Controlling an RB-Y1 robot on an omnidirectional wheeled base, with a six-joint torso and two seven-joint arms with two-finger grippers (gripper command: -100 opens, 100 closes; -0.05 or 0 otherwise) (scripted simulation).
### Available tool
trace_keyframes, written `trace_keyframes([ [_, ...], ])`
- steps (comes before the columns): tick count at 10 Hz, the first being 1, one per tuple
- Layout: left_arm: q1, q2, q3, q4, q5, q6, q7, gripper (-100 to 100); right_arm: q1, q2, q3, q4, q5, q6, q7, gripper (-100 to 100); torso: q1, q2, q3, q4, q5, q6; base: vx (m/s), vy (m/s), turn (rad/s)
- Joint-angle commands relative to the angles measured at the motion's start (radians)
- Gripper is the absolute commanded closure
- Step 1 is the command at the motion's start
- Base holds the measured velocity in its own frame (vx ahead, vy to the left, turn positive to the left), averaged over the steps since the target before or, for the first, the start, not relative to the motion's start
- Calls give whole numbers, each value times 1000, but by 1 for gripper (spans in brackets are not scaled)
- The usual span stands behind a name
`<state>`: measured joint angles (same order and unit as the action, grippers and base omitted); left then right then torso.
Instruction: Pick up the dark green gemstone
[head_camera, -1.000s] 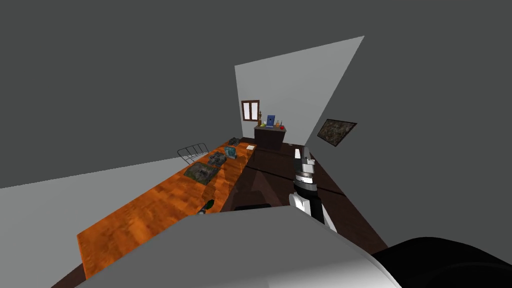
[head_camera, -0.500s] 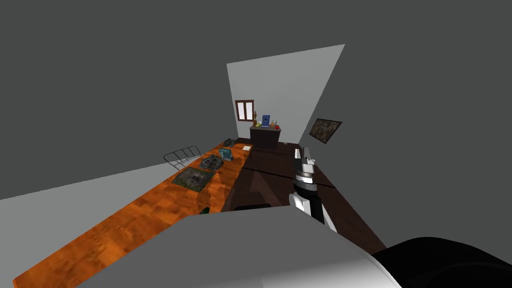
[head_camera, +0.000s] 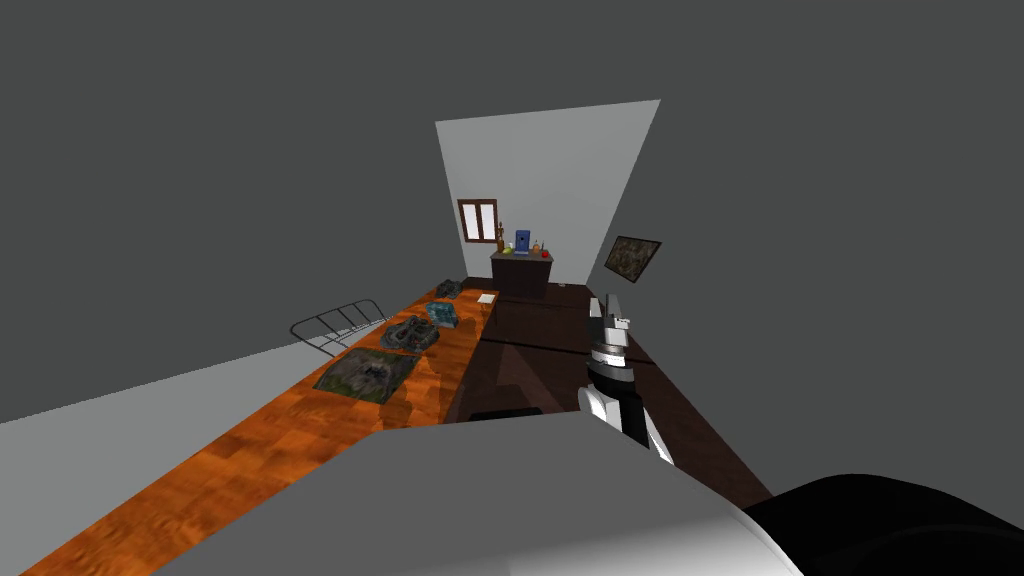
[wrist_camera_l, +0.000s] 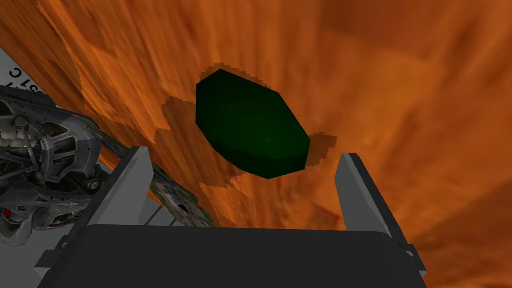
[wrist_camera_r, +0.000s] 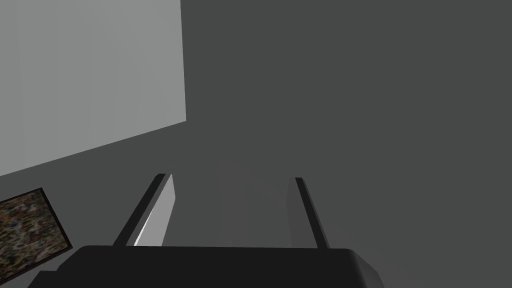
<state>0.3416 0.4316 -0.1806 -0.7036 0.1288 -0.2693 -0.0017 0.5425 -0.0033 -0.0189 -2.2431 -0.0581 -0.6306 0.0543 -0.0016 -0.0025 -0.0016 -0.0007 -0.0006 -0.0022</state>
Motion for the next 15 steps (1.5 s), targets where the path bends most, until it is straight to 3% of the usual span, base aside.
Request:
trace_keyframes([
  [1, 0, 0, 0, 0, 0, 0, 0, 0, 0, 0, 0, 0, 0, 0, 0, 0, 0, 0, 0, 0, 0, 0, 0, 0, 0],
  [2, -30, -23, 16, 33, -12, -2, -15, -100, 0, 0, 0, 0, 0, 0, 0, 0, -1, 1, 1, 0, 0, 0, -12, 30, 22],
  [7, -92, -69, 47, 100, -36, -6, -44, -100, 0, 0, 0, 0, 0, 0, 0, 0, 1, 3, 2, 1, 0, 0, -18, 40, 9],
  [9, -153, -114, 79, 168, -61, -9, -73, -100, 0, 0, 0, 0, 0, 0, 0, 0, 2, 3, 2, 1, 0, 0, -31, 65, 22],
  [10, -144, -99, 65, 167, -53, -19, -58, -100, 0, 0, 0, 0, 0, 0, 0, 0, 3, 4, 2, 1, 1, 0, -16, 34, -7],
  [11, -147, -103, 66, 171, -54, -20, -61, 100, 0, 0, 0, 0, 0, 0, 0, 0, 3, 3, 2, 1, 1, 0, 0, 0, 0],
  [15, -148, -103, 66, 170, -54, -22, -59, 100, 0, 0, 0, 0, 0, 0, 0, 0, 1, 0, 0, -1, 0, 0, 0, 0, 0],
])
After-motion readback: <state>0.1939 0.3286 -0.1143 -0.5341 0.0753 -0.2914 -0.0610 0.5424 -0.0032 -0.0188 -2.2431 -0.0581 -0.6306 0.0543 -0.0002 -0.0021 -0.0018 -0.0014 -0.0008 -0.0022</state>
